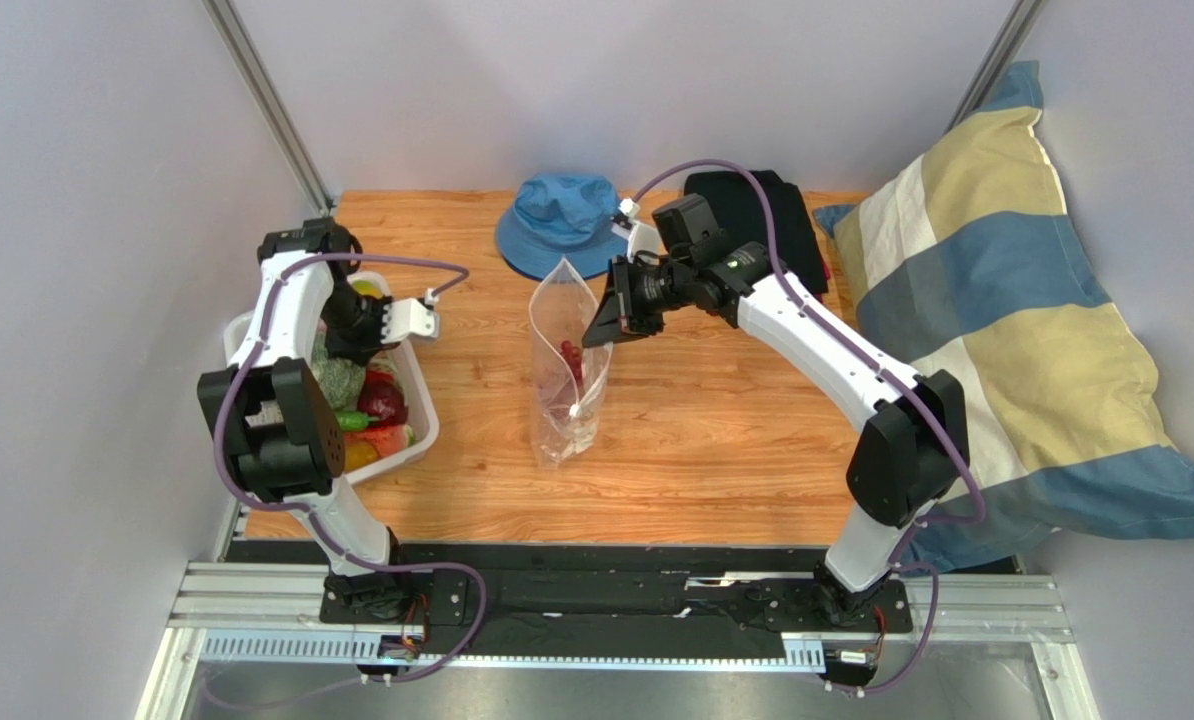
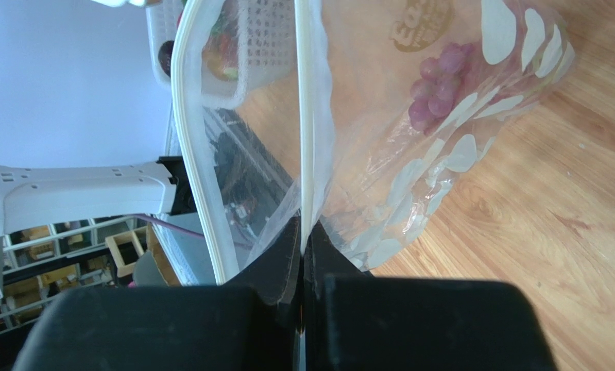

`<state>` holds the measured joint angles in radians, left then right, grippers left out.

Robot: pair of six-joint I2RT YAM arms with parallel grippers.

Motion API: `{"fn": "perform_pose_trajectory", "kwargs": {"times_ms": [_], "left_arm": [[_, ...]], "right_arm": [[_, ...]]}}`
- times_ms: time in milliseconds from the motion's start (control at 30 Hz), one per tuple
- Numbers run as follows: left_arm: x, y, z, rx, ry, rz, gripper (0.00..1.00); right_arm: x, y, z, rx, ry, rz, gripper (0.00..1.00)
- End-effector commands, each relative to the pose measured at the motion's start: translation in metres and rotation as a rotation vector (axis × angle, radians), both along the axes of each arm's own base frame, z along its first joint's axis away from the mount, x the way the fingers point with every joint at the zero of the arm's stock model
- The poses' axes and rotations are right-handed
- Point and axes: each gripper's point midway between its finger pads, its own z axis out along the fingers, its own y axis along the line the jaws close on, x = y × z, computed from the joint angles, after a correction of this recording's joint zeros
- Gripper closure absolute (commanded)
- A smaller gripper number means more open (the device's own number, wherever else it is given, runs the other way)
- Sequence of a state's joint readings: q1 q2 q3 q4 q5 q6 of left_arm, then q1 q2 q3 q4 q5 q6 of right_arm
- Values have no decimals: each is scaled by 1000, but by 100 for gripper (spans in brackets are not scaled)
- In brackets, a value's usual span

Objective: Place the food in the zip-top bag and seal the zipper
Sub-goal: Pick up the fake fruit from the bin.

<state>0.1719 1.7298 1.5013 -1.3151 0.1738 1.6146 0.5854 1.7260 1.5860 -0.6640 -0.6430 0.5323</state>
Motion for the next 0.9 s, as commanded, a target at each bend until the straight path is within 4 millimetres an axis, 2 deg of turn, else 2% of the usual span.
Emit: {"fn": "perform_pose_trajectory", "kwargs": {"times_ms": [0,100,200,300,333,433,467,533,567,733,800,867], "left_arm": [[-5,-15,40,-66,-68,35,100],[-4,-20,56,-97,-91,76,100],[-5,-28,71,-140,-119,103,100],[-7,-34,81,-174,-143,138,100],[-8,-36,85,-186,-154,147,100],[-14,-46,95,-237,-160,175,100],[-15,-49,100,-251,-167,176,100],[-20,-59,110,-307,-176,200,100],[-19,-62,120,-326,-197,204,100],[-26,-96,167,-531,-215,279,100],[-24,-108,191,-617,-242,329,100],[-16,-128,225,-764,-302,327,100]], "right_arm": [[-9,-19,42,-7,-139,6,100],[-13,-27,48,-31,-165,2,100],[-15,-25,47,-28,-132,-7,100],[-16,-13,30,-40,-72,1,100],[-11,-7,17,-55,-51,1,100],[-6,8,-3,-66,-29,12,100],[-2,14,-16,-78,-8,15,100],[5,26,-22,-64,-15,21,100],[10,32,-29,-67,-8,19,100],[16,43,-24,-33,-20,27,100],[13,41,-25,-30,-25,31,100],[9,38,-27,-32,-29,37,100]]}}
